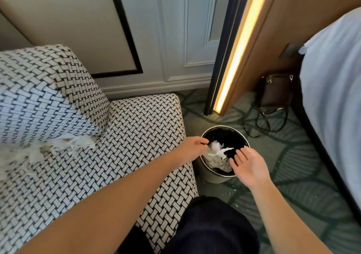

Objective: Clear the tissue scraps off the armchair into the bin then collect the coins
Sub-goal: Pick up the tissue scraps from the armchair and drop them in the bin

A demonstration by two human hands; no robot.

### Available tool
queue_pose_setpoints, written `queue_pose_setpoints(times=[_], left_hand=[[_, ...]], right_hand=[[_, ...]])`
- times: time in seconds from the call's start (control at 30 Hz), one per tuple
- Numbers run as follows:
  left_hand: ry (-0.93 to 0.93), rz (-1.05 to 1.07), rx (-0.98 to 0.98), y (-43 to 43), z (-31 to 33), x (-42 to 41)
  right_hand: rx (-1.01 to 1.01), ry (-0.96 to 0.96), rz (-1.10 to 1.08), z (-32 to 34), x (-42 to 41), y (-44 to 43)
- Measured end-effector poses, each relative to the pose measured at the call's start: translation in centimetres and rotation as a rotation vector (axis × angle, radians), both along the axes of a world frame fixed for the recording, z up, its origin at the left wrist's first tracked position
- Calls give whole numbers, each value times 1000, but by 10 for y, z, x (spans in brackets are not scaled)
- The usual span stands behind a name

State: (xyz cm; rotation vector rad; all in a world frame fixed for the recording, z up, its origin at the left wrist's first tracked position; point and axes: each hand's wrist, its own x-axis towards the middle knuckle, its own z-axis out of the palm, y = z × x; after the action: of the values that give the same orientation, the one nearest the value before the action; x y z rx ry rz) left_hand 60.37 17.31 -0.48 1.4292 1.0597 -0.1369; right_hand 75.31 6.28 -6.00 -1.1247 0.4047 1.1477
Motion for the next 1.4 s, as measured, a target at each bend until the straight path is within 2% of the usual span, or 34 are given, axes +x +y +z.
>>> queue_pose_setpoints(times=[0.2,0.4,0.73,0.9,1.13,1.4], left_hand=[[13,-77,56,-15,21,-44],[-54,48,159,-28,41,-115],[-256,452,157,-40,85,-240],[-288,662,174,-50,89,-313],[-240,913,161,-72,59,-411],[-123,1426,51,-104,-9,-503]], right_hand=[[45,-79,143,24,-29,-18],[114,-159,288,75,-75,-14],[249,-337,567,146,-184,10],[311,-327,702,156,-265,21],[321,-331,952,135,-370,26],[304,-557,1285,98,-464,27]])
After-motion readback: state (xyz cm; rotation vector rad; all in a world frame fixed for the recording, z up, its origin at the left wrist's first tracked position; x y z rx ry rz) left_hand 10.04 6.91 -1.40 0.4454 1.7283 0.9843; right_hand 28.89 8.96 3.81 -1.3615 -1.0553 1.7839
